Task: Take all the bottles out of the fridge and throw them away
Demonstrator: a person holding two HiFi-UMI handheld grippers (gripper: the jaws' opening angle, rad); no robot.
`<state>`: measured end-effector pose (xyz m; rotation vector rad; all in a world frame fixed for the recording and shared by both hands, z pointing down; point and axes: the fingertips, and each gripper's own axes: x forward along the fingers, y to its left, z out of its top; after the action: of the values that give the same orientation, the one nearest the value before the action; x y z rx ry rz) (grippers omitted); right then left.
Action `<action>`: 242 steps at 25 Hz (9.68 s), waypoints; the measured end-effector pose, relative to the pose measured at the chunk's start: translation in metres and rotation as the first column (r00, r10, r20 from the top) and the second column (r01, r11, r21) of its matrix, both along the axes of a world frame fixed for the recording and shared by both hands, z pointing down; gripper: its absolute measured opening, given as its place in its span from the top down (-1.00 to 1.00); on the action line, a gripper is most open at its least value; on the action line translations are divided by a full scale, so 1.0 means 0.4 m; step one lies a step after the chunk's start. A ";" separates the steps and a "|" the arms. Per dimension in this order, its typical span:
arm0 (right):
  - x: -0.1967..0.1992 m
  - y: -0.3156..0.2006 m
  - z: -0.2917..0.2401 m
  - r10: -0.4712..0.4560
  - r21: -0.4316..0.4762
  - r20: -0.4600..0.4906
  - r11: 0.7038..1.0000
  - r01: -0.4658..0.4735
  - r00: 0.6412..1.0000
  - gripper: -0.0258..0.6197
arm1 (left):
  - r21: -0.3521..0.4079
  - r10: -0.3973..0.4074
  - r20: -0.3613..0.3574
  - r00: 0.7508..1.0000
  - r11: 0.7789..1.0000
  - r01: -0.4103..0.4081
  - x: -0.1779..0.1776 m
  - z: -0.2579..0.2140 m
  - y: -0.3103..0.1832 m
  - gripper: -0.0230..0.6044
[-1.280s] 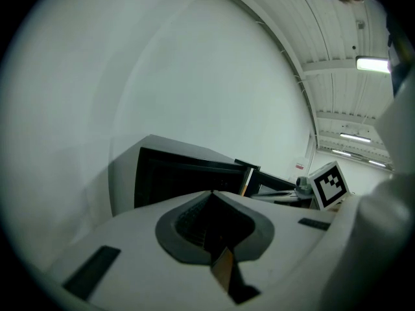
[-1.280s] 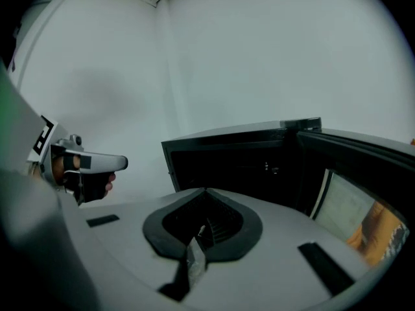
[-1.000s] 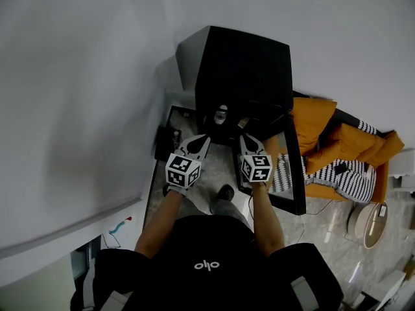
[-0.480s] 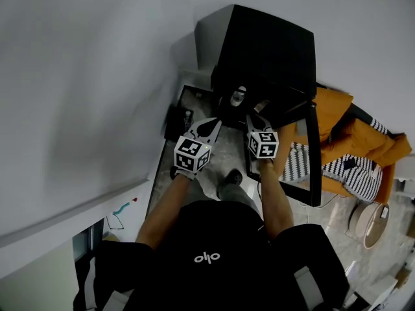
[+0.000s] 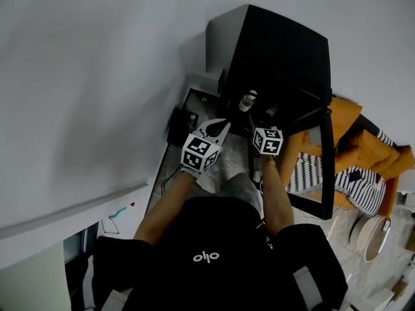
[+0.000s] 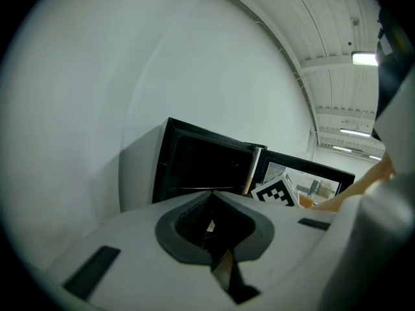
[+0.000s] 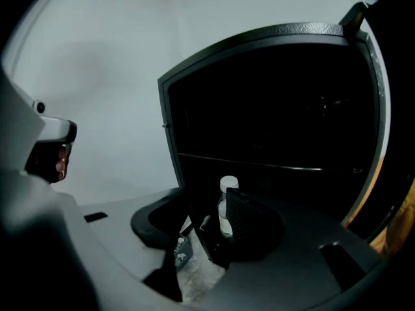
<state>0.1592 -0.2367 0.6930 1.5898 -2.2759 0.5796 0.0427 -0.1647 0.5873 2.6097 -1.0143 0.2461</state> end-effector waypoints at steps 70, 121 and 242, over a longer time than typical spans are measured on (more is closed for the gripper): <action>-0.024 0.025 -0.384 -0.058 0.147 -0.071 0.987 0.068 0.996 0.30 | -0.012 -0.046 0.049 0.998 0.999 0.046 0.064 -0.199 -0.095 0.91; -0.801 -0.097 -0.001 -0.505 0.039 -0.042 0.861 0.506 0.862 0.30 | -0.183 -0.456 0.118 0.882 0.863 0.471 -0.715 0.259 -0.067 0.91; 0.285 0.644 -0.361 0.336 0.116 0.071 0.932 -0.343 0.939 0.89 | -0.061 0.223 0.082 0.972 0.974 -0.218 0.332 -0.034 0.312 0.91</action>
<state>0.2732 0.0210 0.5486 2.0770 -2.1201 0.5694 0.1753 -0.0399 0.5737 2.6837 -0.7324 0.4380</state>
